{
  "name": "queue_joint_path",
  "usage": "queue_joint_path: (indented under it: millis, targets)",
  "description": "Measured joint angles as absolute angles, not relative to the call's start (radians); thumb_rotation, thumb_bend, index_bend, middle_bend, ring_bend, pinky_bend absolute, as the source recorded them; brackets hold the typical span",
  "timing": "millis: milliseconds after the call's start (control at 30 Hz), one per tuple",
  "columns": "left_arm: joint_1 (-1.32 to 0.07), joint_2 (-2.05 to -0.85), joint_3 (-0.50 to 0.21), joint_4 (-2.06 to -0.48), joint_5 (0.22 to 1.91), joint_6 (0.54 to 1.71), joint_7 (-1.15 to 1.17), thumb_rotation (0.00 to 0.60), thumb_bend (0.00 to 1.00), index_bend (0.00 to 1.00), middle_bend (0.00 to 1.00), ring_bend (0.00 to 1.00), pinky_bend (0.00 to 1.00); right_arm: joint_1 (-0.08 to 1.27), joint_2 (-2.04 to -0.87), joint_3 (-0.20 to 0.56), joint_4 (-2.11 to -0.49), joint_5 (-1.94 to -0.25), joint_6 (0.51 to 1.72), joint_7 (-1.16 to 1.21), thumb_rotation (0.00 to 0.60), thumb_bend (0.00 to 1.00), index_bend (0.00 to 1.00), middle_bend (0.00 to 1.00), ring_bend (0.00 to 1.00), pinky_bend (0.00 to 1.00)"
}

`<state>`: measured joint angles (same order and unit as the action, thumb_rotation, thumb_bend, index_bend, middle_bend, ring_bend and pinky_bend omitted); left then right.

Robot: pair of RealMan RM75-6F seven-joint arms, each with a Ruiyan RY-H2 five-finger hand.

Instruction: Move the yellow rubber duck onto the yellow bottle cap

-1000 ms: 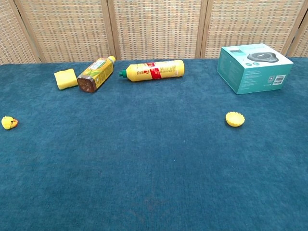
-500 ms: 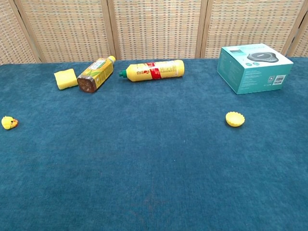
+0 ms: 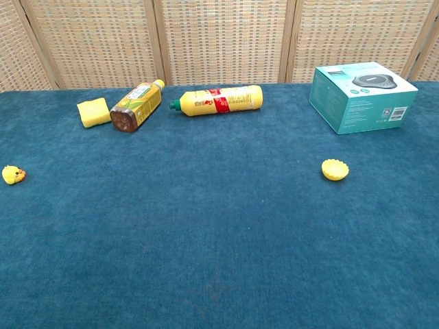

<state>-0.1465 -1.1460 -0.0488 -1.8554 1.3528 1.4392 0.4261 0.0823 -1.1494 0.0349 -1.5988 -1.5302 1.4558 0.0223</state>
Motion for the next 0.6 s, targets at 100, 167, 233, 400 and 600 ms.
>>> queue_joint_path:
  millis: [100,167,233,400,600]
  targets:
    - [-0.154,-1.146,-0.055,-1.861,1.354,1.434,0.424,0.600,0.21,0.00,0.00,0.00,0.00,0.083,-1.150,0.035,-1.599,-1.527,1.452,0.022,0.600,0.00,0.03,0.00,0.00,0.00]
    - [-0.163,-1.144,-0.060,-1.861,1.356,1.425,0.422,0.600,0.21,0.00,0.00,0.00,0.00,0.083,-1.150,0.036,-1.599,-1.524,1.451,0.022,0.600,0.00,0.03,0.00,0.00,0.00]
    - [-0.176,-1.139,-0.070,-1.859,1.353,1.411,0.420,0.600,0.21,0.00,0.00,0.00,0.00,0.083,-1.149,0.037,-1.599,-1.524,1.452,0.024,0.600,0.00,0.03,0.00,0.00,0.00]
    - [-0.240,-1.117,-0.124,-1.837,1.306,1.334,0.406,0.600,0.21,0.03,0.00,0.00,0.00,0.083,-1.149,0.036,-1.598,-1.524,1.450,0.027,0.600,0.00,0.03,0.00,0.00,0.00]
    - [-0.329,-1.099,-0.181,-1.776,1.229,1.208,0.377,0.600,0.21,0.20,0.00,0.00,0.00,0.086,-1.150,0.038,-1.596,-1.518,1.445,0.029,0.600,0.00,0.03,0.00,0.00,0.00]
